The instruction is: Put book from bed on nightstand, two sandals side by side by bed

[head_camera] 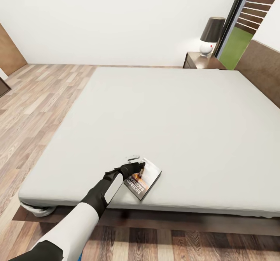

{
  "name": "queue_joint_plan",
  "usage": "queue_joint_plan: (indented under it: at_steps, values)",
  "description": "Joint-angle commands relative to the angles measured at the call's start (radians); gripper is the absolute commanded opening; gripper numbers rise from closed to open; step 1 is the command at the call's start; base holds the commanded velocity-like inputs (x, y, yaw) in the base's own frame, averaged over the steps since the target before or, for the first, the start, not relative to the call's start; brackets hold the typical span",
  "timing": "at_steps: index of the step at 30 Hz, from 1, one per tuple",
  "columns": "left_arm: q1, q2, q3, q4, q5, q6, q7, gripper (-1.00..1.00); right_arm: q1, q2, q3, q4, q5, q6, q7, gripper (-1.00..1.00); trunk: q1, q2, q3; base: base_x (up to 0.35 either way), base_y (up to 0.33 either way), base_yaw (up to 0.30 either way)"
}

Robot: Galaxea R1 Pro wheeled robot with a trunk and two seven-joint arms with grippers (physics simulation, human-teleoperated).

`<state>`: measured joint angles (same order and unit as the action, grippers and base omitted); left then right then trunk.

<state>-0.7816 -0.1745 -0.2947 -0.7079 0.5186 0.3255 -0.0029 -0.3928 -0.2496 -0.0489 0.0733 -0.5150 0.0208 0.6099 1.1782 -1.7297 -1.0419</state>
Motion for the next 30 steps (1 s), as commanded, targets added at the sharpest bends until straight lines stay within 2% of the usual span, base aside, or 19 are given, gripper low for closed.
queue_joint_plan:
  at_steps: [1, 7, 23, 30]
  values:
    - [0.000, 0.000, 0.000, -0.001, 0.004, 0.004, 0.000, 1.00, -0.001, 0.000, -0.005, 0.003, -0.004, 0.002, 0.005, 1.00, 0.000, 0.000, -0.001, 0.161, -0.094, 0.000]
    - [0.000, 0.000, 0.000, 0.000, 0.004, 0.004, -0.001, 1.00, -0.001, 0.000, -0.005, 0.003, -0.004, 0.002, 0.005, 1.00, 0.000, 0.000, -0.001, 0.135, -0.055, 0.000]
    - [0.000, 0.000, 0.000, -0.001, 0.004, 0.004, -0.001, 1.00, -0.001, 0.000, -0.005, 0.003, -0.004, 0.002, 0.005, 1.00, 0.000, 0.000, -0.001, 0.009, -0.004, 0.000]
    - [0.000, 0.000, 0.000, -0.001, 0.004, 0.004, -0.002, 1.00, -0.001, 0.000, -0.005, 0.003, -0.004, 0.002, 0.005, 1.00, 0.000, 0.000, -0.001, 0.090, -0.168, 0.000]
